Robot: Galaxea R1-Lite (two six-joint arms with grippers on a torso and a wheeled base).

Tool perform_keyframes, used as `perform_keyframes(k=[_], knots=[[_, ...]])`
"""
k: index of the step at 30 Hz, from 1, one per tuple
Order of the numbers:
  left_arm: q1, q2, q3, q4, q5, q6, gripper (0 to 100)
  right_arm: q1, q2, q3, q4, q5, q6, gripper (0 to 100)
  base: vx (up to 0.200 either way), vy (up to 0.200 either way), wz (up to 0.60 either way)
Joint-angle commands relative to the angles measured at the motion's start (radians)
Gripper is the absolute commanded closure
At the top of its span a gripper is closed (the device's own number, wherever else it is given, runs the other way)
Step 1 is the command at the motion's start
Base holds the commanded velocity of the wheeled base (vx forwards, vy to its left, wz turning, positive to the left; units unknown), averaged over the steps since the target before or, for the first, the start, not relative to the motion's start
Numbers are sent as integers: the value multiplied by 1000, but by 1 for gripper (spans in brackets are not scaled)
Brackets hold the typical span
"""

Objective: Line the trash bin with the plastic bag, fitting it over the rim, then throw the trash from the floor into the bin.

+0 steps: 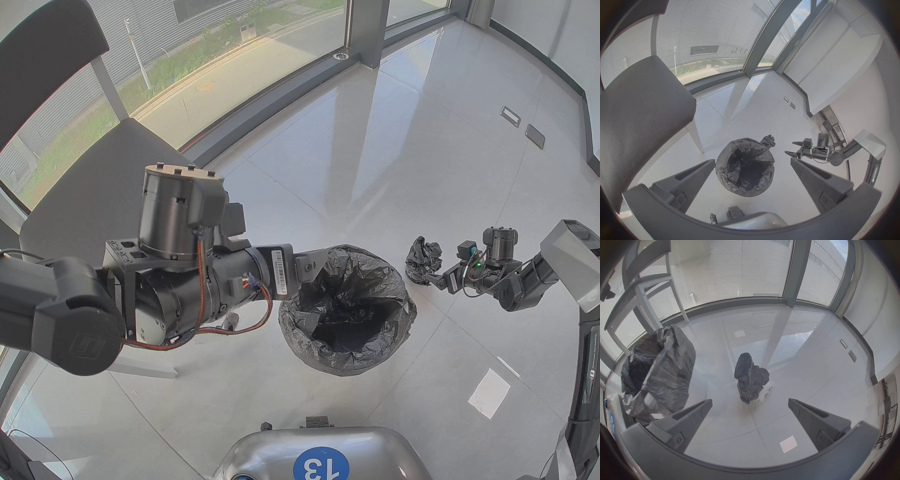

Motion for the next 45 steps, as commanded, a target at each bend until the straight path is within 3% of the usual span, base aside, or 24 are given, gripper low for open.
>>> perform_keyframes(k=[1,10,21,39,40,45], knots=[[3,31,-2,-22,0,6,0,30,117,-102,-23,1,49,0,0,0,0],[2,47,-3,-34,-3,12,0,50,190,-176,-92,1,72,0,0,0,0],[-2,47,1,-34,-3,12,0,54,212,-226,-168,0,6,0,0,0,0],[-5,49,3,-68,-5,20,0,2,318,-315,-132,0,-8,0,0,0,0],[-3,49,4,-68,-5,22,0,2,325,-317,-132,0,-6,100,0,0,0],[-3,49,10,-70,-5,22,0,2,350,-347,-132,0,0,100,0,0,0]])
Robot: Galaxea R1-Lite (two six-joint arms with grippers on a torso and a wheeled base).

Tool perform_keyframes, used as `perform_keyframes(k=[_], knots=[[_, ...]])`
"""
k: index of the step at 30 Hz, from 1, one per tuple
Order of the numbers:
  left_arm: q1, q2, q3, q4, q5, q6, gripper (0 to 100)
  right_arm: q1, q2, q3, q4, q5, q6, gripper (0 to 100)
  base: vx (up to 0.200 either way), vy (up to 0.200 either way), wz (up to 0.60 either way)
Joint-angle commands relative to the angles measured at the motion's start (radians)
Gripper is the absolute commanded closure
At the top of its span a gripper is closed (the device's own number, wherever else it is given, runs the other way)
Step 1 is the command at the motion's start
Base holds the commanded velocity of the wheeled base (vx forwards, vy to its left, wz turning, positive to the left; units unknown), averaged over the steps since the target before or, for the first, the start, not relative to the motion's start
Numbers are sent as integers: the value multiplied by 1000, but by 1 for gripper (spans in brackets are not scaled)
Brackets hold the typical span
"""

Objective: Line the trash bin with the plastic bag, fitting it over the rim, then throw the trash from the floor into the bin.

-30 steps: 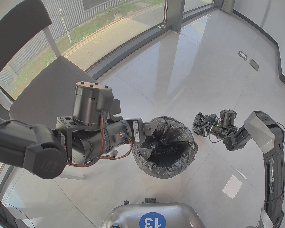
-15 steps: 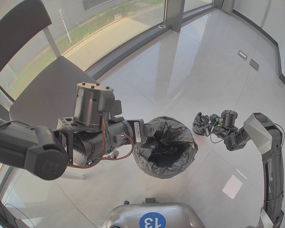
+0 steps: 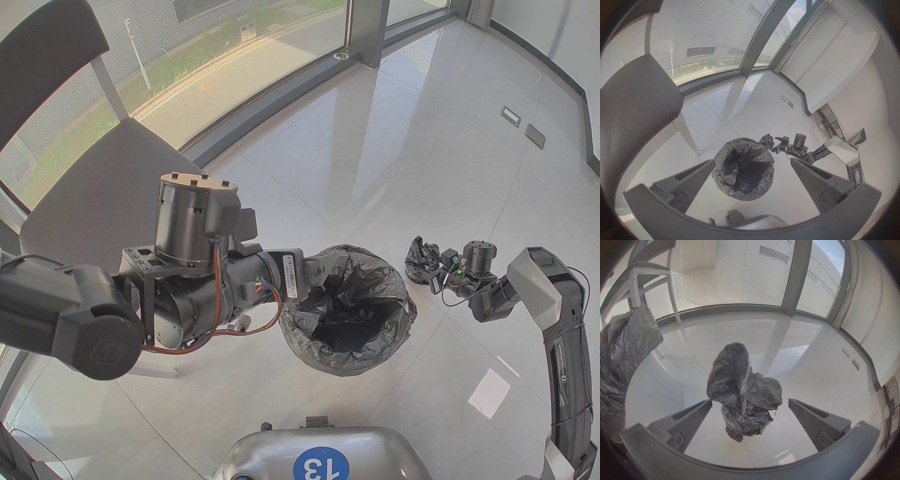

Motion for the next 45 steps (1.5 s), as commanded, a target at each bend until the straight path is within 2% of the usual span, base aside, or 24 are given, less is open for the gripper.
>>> perform_keyframes(k=[1,10,14,20,26,28,31,40,45], knots=[[1,2,6,0,0,-1,0,0,32,-22,0,0,3,100,0,0,0],[-2,2,10,0,2,-1,0,2,4,-1,-7,0,1,100,0,0,0],[-1,1,9,-2,6,-1,0,0,-102,67,-6,-2,-3,100,0,0,0],[8,-25,18,3,11,-9,0,-12,-389,211,3,-2,-17,100,0,0,0],[47,-38,66,1,11,-4,0,-1,-617,364,-10,1,-22,100,0,0,0],[82,-39,96,1,11,-1,0,51,-726,438,-20,16,-6,100,0,0,0],[94,-44,118,-2,9,-2,0,117,-807,516,-21,44,49,100,0,0,0],[96,-25,118,4,9,30,0,276,-922,728,-89,38,162,100,0,0,0],[111,-4,115,7,9,53,0,316,-964,775,-87,39,176,100,0,0,0]])
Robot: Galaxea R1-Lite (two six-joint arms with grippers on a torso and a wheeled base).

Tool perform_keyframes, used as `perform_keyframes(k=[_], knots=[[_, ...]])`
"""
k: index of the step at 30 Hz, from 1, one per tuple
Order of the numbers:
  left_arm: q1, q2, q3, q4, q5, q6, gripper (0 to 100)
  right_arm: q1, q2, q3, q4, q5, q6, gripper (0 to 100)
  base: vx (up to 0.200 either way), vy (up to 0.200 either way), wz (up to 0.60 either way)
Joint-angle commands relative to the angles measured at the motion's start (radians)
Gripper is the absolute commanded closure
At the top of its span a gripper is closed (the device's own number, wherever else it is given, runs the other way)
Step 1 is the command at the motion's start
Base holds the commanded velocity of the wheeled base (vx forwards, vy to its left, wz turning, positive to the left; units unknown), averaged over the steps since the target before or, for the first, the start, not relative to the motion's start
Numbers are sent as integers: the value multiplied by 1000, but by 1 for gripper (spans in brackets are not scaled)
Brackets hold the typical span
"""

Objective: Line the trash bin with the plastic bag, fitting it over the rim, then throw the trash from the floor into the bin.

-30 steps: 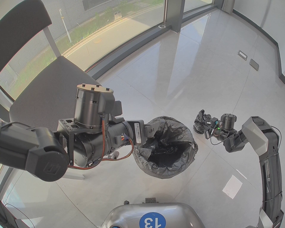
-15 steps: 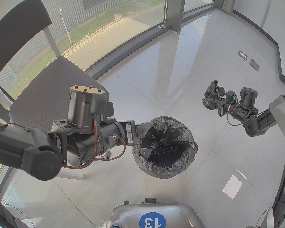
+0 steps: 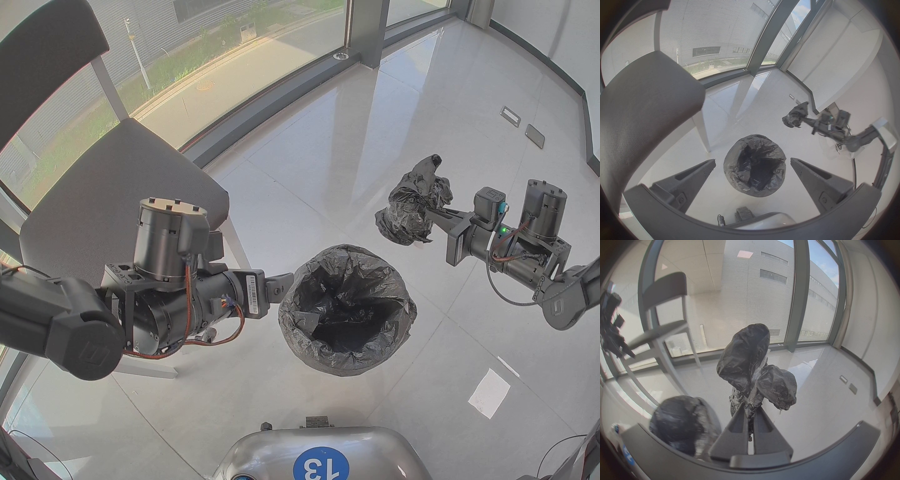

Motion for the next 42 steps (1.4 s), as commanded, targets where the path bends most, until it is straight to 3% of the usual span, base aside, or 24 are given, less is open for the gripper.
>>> perform_keyframes(k=[1,4,18,27,42], knots=[[15,24,1,2,0,12,0,46,-86,54,-4,1,9,100,0,0,0],[29,38,-1,8,1,60,0,60,-114,88,-1,1,9,100,0,0,0],[32,45,-5,-1,3,65,0,185,-176,315,-4,4,12,100,0,0,0],[42,45,-8,-2,3,66,0,248,-118,309,-5,4,17,100,0,0,0],[58,45,-28,-4,1,111,0,245,67,168,-12,-1,6,100,0,0,0]])
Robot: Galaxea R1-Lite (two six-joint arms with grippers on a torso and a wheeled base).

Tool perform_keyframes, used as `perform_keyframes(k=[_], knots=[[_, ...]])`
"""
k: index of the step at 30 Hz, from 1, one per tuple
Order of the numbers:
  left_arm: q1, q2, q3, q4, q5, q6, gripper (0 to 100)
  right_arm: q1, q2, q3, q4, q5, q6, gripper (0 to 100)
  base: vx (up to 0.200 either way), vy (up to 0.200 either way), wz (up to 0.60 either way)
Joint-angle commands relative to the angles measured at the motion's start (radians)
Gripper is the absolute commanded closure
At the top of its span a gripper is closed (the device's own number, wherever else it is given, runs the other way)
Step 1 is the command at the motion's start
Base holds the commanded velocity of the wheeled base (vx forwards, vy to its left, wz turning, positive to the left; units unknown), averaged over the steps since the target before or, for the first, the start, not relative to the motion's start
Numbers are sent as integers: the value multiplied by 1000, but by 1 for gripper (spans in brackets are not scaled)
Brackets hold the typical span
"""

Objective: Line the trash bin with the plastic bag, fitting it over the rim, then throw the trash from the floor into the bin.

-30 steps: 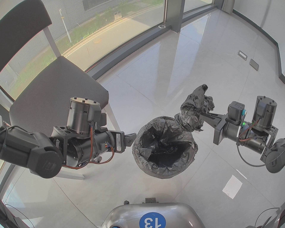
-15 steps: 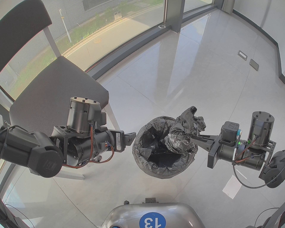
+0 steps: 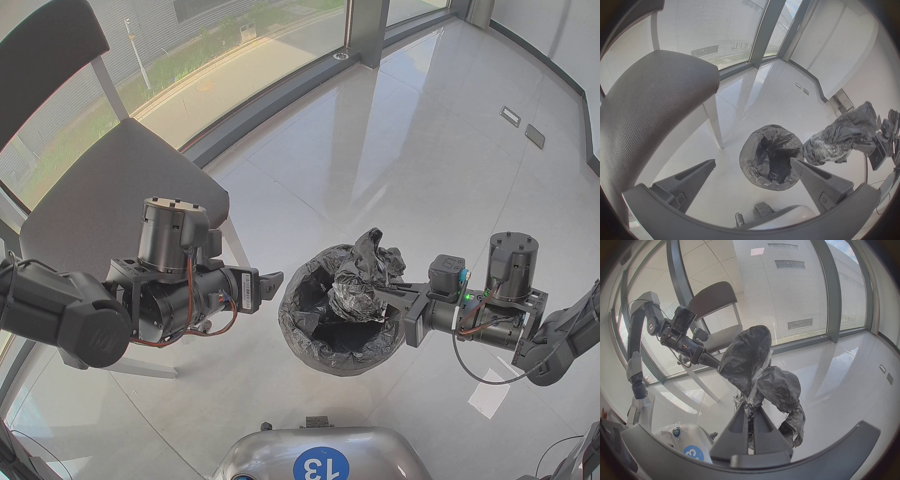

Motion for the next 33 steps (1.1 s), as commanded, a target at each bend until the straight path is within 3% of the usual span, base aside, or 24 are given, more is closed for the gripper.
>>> perform_keyframes(k=[1,20,26,28,33], knots=[[7,1,-4,-1,-1,12,0,-3,63,-32,0,-1,-3,0,0,0,0],[11,-25,-12,-4,-2,16,0,-49,74,-80,3,-22,-5,0,0,0,0],[23,-113,-43,-1,12,245,0,-151,-8,-78,52,-162,-66,0,0,0,0],[13,-137,-58,-4,-5,237,0,-187,-40,-83,98,-196,-89,0,0,0,0],[11,-194,-81,-60,-40,162,0,-285,-66,-78,100,-390,-151,0,0,0,0]])
